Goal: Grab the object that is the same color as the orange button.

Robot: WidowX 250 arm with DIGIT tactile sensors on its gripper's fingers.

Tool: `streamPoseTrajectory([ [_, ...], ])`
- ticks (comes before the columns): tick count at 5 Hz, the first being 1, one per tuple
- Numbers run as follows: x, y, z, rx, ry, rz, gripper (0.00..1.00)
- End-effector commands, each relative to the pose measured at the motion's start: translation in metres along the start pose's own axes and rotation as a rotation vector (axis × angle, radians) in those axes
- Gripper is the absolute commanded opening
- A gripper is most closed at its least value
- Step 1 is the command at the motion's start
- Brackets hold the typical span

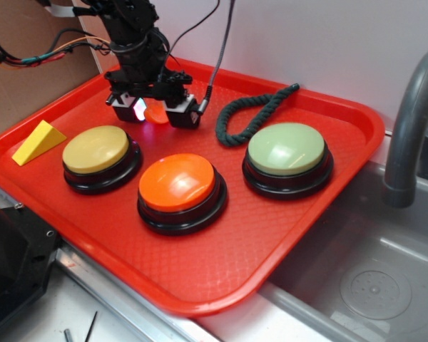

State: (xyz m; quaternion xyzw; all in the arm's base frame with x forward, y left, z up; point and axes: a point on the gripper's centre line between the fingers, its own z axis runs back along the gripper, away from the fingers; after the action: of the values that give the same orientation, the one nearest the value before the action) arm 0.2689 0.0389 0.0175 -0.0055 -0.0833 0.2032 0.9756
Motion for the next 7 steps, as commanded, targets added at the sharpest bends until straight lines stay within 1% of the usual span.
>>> streamPoseTrajectory([
  [1,0.011,-0.008,0.0,-0.001,-0.008,-0.027,0.49],
  [2,0.008,-0.007,0.007,-0.031,0.005,-0.002,0.0],
  [3,-0.001,-0.006,0.03,-0.062,0.04,0.01,0.0],
  [4,-0.009,-0.004,0.058,-0.064,0.035,0.051,0.0],
  [5,-0.002,0.002,0.083,-0.045,-0.01,0.096,0.0],
  [6,0.01,0.014,0.103,-0.028,-0.053,0.119,0.0],
  [7,0.019,0.02,0.13,-0.023,-0.098,0.205,0.0],
])
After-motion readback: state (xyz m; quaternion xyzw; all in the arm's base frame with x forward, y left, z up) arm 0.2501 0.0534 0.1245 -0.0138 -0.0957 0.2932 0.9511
